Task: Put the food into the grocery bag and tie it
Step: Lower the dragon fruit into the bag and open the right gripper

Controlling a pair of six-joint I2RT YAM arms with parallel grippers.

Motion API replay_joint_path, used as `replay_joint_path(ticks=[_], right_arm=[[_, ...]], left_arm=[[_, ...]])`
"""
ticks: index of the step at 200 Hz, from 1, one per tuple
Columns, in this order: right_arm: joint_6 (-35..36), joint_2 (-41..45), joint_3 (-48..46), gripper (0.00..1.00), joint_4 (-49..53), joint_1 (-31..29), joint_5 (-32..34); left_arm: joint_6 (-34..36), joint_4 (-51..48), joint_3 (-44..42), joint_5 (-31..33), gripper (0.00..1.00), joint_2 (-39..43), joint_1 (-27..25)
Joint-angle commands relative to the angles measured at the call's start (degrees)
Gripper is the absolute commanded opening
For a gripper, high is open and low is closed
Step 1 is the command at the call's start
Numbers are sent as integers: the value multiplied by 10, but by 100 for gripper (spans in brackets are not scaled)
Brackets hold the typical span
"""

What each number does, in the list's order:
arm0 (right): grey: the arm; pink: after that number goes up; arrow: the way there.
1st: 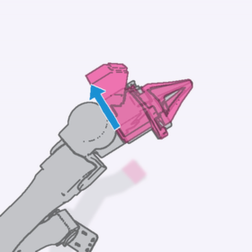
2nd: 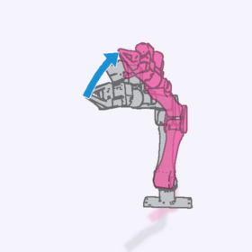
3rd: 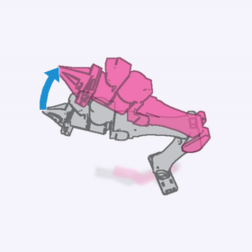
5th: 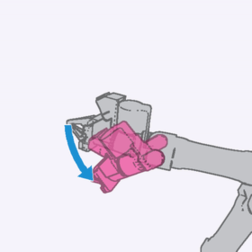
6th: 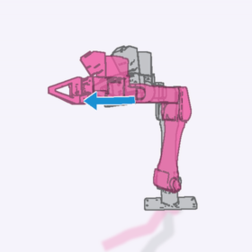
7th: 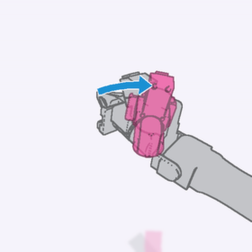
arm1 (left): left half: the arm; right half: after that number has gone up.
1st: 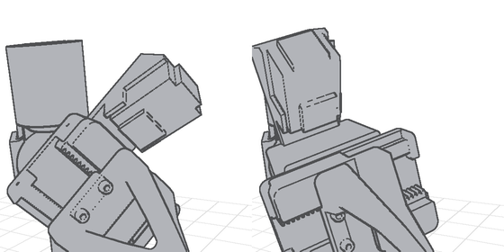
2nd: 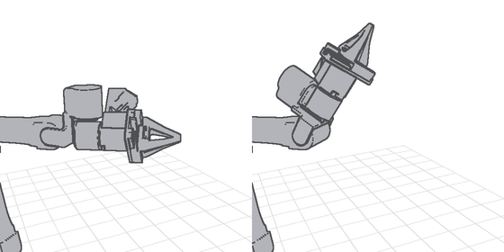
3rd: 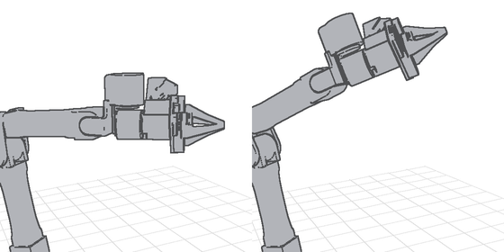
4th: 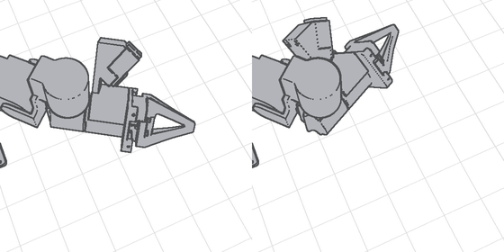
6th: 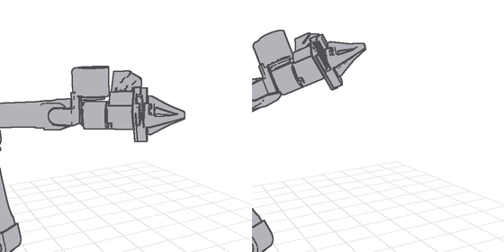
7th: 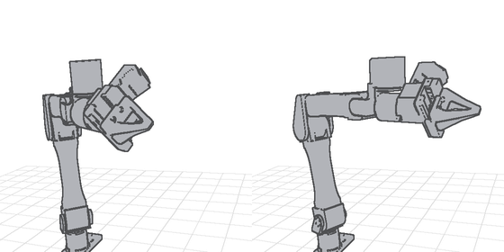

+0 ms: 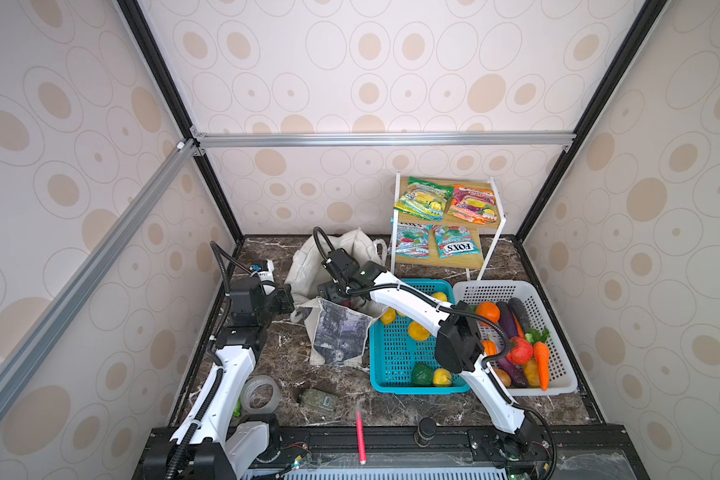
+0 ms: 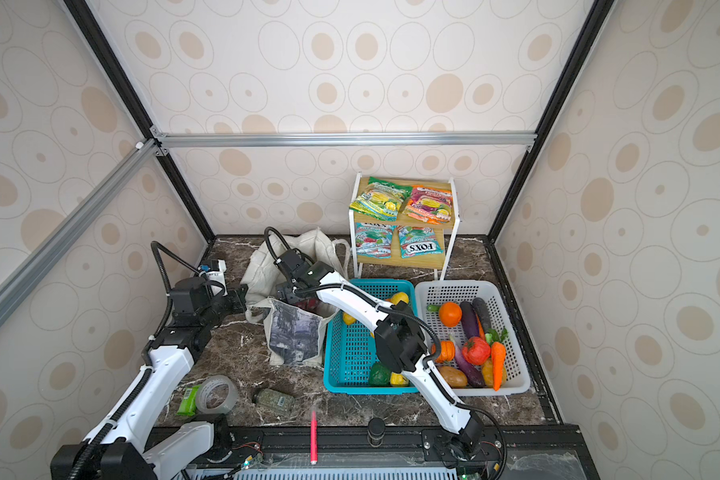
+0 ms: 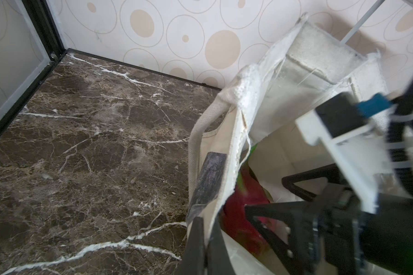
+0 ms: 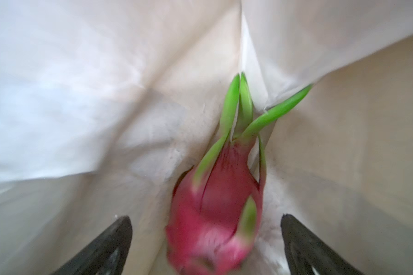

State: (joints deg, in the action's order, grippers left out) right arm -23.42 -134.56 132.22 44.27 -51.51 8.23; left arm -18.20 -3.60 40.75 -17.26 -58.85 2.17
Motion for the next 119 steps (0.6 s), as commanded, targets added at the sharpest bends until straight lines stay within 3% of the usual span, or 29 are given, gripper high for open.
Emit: replay_joint_path(ticks=[1, 32, 63, 73, 103, 119], right_arm=[[22, 73, 23, 100, 23, -7, 14], [16, 135, 21, 100, 55, -14, 68], [-38, 213, 10, 100, 136, -19, 235], [-22, 243, -1, 100, 151, -20, 269], [53, 372, -207, 100, 91, -17, 343], [65, 453, -350, 100, 12, -11, 313]], left_arm=[[2, -4, 13, 5, 0, 5, 0], [2, -5, 12, 9, 0, 6, 0], [2, -3, 11, 9, 0, 7, 0], [2, -2, 12, 7, 0, 6, 0], [3, -5, 14, 11, 0, 6, 0], [2, -4, 13, 11, 0, 8, 0]])
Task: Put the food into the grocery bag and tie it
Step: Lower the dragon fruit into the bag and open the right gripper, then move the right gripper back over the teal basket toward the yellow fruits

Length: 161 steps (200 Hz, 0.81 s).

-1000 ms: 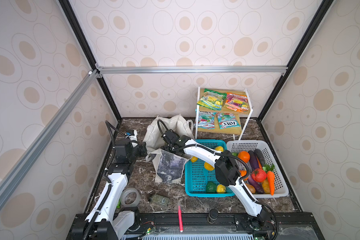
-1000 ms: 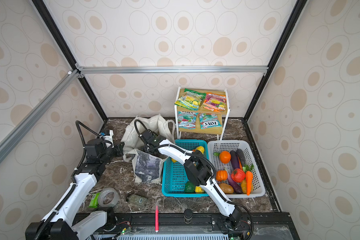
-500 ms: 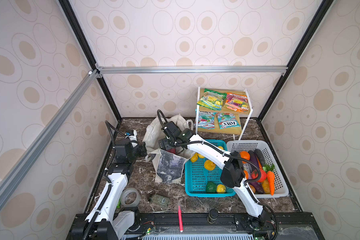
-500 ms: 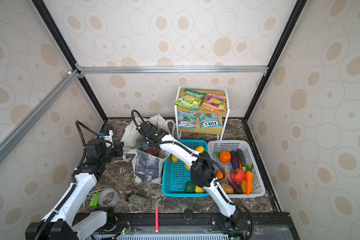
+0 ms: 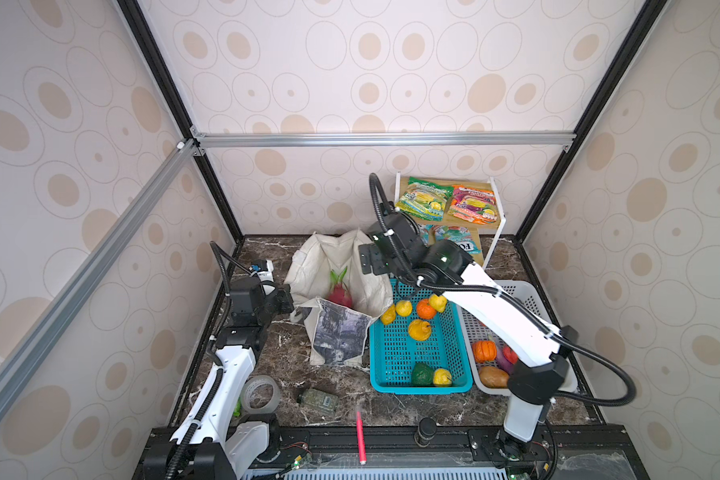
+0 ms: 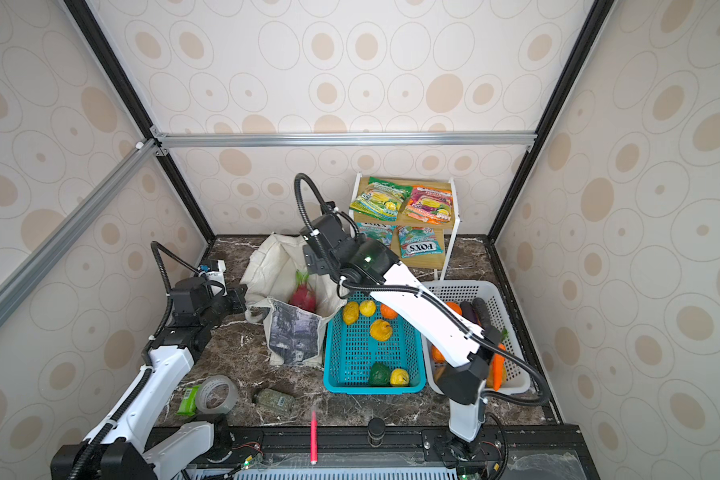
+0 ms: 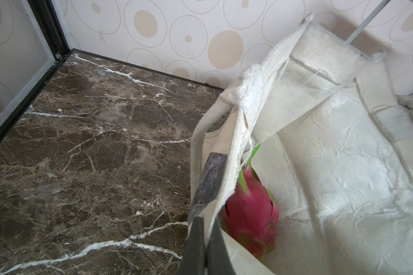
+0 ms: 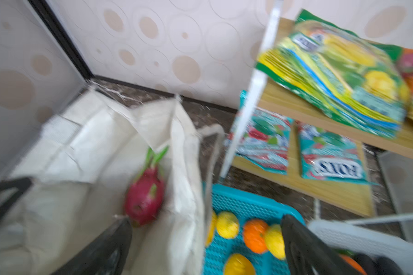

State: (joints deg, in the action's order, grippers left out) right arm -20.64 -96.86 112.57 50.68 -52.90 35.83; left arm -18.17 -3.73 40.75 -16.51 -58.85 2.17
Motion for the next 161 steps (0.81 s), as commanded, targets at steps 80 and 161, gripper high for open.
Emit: replay_joint_path(ticks=[80, 161], right_arm=[[-71, 265, -463, 100, -149, 112, -67], [-50, 188, -497, 85, -218, 193, -119]], left_arm=[[0, -2, 14, 0, 0, 1, 1], [0, -1, 15, -1, 0, -6, 0]])
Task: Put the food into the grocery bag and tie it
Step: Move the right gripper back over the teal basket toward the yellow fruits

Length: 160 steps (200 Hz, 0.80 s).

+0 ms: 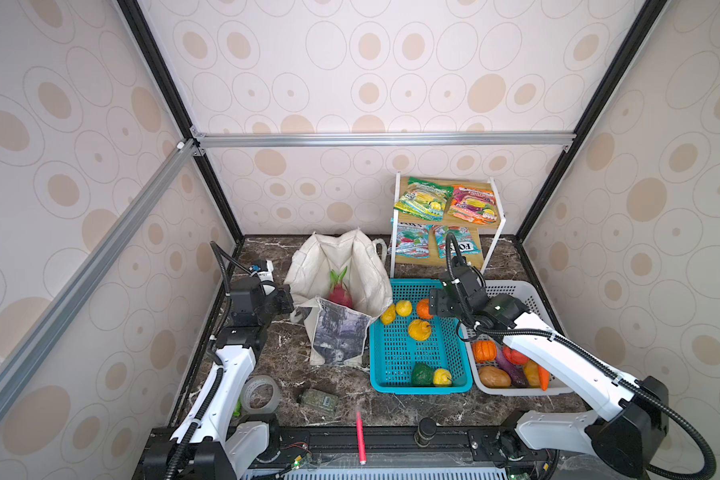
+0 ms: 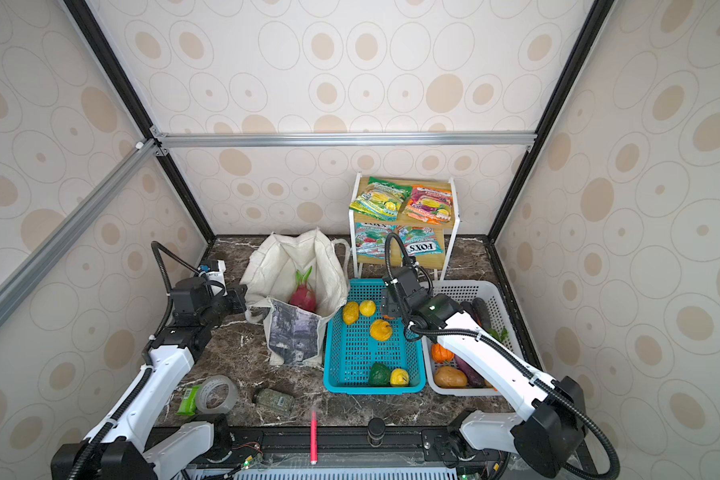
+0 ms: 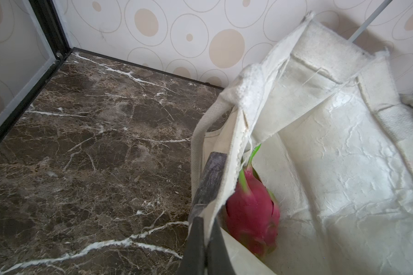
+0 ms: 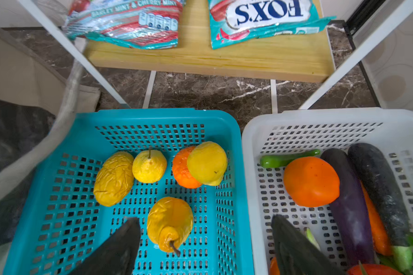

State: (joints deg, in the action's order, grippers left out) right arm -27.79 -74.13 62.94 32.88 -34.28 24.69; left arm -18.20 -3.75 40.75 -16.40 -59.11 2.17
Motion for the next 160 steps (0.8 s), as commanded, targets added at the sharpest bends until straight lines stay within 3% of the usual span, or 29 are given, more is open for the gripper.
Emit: replay_joint_path(ticks=[1, 33, 84, 160], right_arm=[[22, -39, -1, 85, -40, 7, -8], [57, -90, 11, 84, -75, 14, -4], [47, -157, 30, 81, -69, 32, -27], [11, -120, -25, 70, -56, 22, -118]], left_arm=[[0, -1, 15, -2, 0, -4, 1], [2, -5, 16, -1, 0, -4, 1], [1, -3, 16, -6, 0, -5, 1], [1, -4, 16, -8, 0, -3, 1]])
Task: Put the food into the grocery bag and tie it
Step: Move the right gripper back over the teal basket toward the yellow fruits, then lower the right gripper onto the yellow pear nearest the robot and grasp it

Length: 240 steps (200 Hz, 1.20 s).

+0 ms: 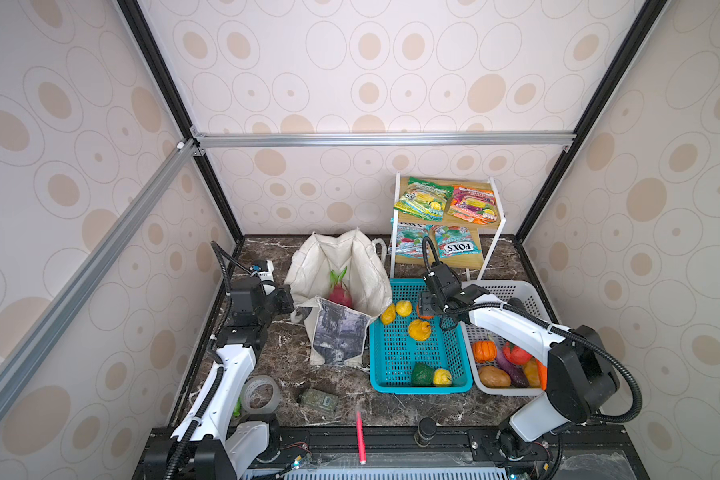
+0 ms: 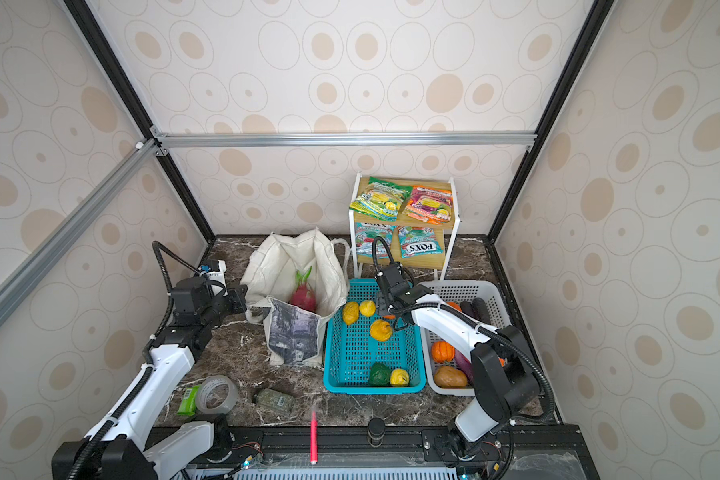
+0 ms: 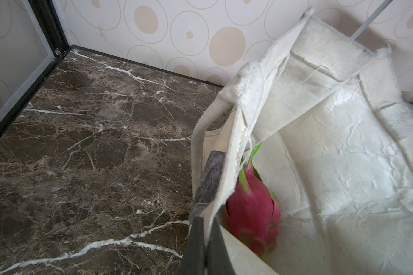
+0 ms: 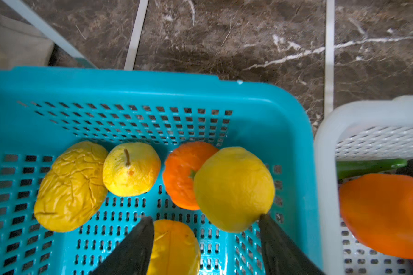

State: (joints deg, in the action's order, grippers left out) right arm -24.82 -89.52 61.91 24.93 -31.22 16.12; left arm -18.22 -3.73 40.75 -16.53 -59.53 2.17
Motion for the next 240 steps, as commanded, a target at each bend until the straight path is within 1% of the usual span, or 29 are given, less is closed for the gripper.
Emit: replay_joint_path(ticks=[1, 20, 42, 60, 99, 117, 122, 127, 166, 183, 204, 208, 212, 217, 240], right_arm=[[-19, 36, -15, 70, 25, -10, -32], [-19, 65, -25, 70, 25, -16, -20], [-7, 80, -30, 72, 4, -14, 33], [-1, 45, 3, 72, 30, -14, 72], [-2, -38, 64, 71, 73, -14, 96], [-14, -50, 60, 69, 79, -15, 80], [-15, -50, 54, 65, 77, -15, 70], [-16, -48, 48, 63, 75, -16, 62], [-31, -9, -9, 63, 47, -24, 24], [-39, -6, -20, 62, 50, -24, 36], [-40, -29, -8, 59, 70, -23, 47], [-40, -34, -4, 58, 75, -23, 44], [-38, -37, -1, 53, 78, -24, 37], [-36, -39, 1, 50, 77, -24, 29], [-22, -22, -8, 48, 53, -40, -19]], left_arm=[[0, -4, 16, -7, 0, 1, 1], [1, -5, 16, -4, 0, 3, 0], [0, -4, 16, -7, 0, 2, 0], [1, -5, 17, -8, 0, 1, 1], [1, -5, 16, -6, 0, 2, 1], [2, -6, 16, -6, 0, 2, 0], [2, -5, 16, -6, 0, 2, 1], [1, -5, 15, -7, 0, 1, 1], [1, -4, 17, -7, 0, 1, 1], [0, -5, 17, -8, 0, 1, 1], [1, -4, 16, -7, 0, 1, 1], [0, -4, 17, -7, 0, 1, 1], [1, -4, 17, -7, 0, 1, 1], [1, -5, 16, -7, 0, 2, 1], [1, -4, 15, -7, 0, 2, 1]])
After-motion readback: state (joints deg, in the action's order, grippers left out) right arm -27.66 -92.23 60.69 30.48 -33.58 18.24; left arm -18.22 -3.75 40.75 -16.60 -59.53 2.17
